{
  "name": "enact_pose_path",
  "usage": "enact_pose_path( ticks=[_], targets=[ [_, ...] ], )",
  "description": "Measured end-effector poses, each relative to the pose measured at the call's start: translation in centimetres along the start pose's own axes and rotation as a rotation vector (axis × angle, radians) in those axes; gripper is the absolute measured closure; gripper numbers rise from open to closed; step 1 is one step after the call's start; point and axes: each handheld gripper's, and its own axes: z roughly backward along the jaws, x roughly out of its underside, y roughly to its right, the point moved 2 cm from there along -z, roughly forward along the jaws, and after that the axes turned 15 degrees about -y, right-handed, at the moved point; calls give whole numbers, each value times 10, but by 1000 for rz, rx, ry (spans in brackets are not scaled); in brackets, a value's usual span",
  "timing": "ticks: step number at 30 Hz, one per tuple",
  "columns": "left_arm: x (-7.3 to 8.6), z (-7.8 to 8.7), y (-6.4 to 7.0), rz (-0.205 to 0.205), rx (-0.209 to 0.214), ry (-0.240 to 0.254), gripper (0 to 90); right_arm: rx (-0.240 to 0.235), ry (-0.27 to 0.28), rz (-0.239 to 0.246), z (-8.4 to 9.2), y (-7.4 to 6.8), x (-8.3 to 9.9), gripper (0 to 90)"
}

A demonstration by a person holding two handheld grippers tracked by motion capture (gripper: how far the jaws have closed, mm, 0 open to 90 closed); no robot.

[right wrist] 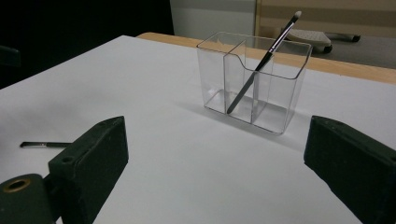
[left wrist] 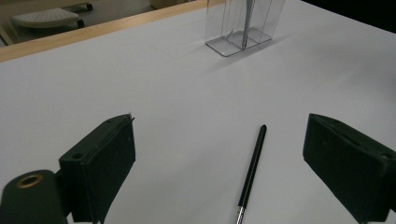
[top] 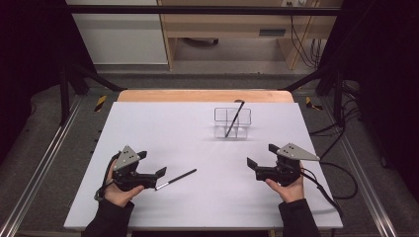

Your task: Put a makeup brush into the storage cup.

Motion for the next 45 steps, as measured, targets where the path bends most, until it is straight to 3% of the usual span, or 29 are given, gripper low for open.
enact_pose_path(
  ticks=[15,27,36,45],
  targets=[
    [1,-1,0,-5,8,-1,82,7,-15,-5,6,2,11,60],
    [-2,-7,5,-42,15,-39,82,5,-9,-22,9,3,10,60],
    [-4,-14,10,-78,18,-93,85,11,-3,-29,10,2,9,59],
    [0,-29,16,-120,22,-177,94,-5,-13,-12,9,-4,8,76]
  ],
)
